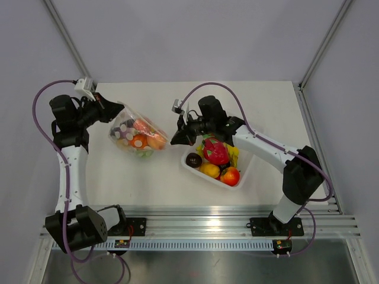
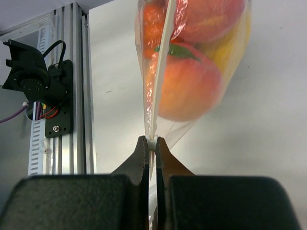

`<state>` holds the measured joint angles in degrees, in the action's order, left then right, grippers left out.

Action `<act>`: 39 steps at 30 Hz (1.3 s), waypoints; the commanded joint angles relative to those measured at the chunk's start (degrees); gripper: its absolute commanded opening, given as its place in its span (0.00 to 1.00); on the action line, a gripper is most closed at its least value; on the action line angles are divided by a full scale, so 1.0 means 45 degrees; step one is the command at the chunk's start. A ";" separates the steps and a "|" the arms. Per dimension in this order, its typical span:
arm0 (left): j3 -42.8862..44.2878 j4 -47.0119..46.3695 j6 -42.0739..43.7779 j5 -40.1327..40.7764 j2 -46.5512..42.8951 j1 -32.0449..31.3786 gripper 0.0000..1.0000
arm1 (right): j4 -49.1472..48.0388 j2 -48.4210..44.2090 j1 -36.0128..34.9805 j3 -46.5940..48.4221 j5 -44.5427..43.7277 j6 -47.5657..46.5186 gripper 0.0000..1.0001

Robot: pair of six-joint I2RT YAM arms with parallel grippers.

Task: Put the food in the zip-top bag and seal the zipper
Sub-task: Zip the zipper food storage bag at the center of the board, then place the zipper food storage bag at the center of the board.

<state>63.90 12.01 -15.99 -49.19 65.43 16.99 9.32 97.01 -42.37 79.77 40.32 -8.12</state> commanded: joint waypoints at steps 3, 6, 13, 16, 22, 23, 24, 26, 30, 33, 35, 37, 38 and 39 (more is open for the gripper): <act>0.0058 -0.1731 -0.0158 0.0892 0.0030 0.0345 0.00 | 0.0838 -0.1323 0.0001 -0.0986 -0.0169 0.0105 0.00; -0.0098 -0.1887 -0.0372 0.0892 0.0128 0.0325 0.00 | 0.0624 -0.1772 -0.0018 -0.1534 -0.0268 0.0203 0.00; -0.0137 -0.2045 -0.0568 0.0716 0.0323 0.0345 0.00 | 0.1483 -0.1734 -0.0096 -0.1437 -0.0364 0.0242 0.00; -0.0176 -0.2122 -0.0607 0.0736 0.0401 0.0345 0.00 | 0.1639 -0.1676 -0.0096 -0.1456 -0.0618 0.0359 0.00; -0.0040 -0.2257 -0.0743 0.0619 0.0654 0.0325 0.00 | 0.1582 -0.1812 -0.0096 -0.1477 -0.0829 0.0105 0.00; 0.0115 -0.2355 -0.0957 0.0560 0.0772 0.0345 0.00 | 0.1426 -0.1793 -0.0096 -0.1379 -0.1182 0.0105 0.00; 0.0175 -0.2434 -0.1094 0.0482 0.0889 0.0345 0.00 | 0.1347 -0.1754 -0.0096 -0.1262 -0.1591 0.0105 0.00; 0.0447 -0.3036 -0.1697 0.0345 0.1355 0.0325 0.00 | 0.1598 -0.1462 -0.0077 -0.0366 -0.3308 0.0261 0.00; 0.1326 -0.3974 -0.2481 -0.0318 0.2450 0.0345 0.00 | 0.2730 -0.0389 0.0040 0.2536 -0.5479 0.0067 0.00; 0.2299 -0.4599 -0.3047 -0.0533 0.3485 0.0306 0.00 | 0.3629 0.0880 0.0040 0.4841 -0.7000 -0.0421 0.00; 0.2926 -0.4855 -0.3476 -0.0787 0.4051 0.0325 0.00 | 0.4080 0.1740 0.0040 0.5979 -0.7550 -0.0773 0.00; 0.3708 -0.5110 -0.3634 -0.0943 0.4638 0.0306 0.00 | 0.4217 0.2325 0.0040 0.7290 -0.8001 -0.0987 0.00; 0.3904 -0.5130 -0.3615 -0.0963 0.4756 0.0325 0.00 | 0.4159 0.2425 0.0040 0.7526 -0.8041 -0.1027 0.00; 0.4234 -0.4975 -0.3518 -0.1002 0.4873 0.0306 0.08 | 0.4140 0.2484 0.0002 0.7702 -0.7674 -0.1086 0.00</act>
<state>77.34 -4.08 -29.85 -50.59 86.98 18.26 26.65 107.09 -42.37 109.06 9.45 -10.59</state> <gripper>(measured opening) 0.017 0.033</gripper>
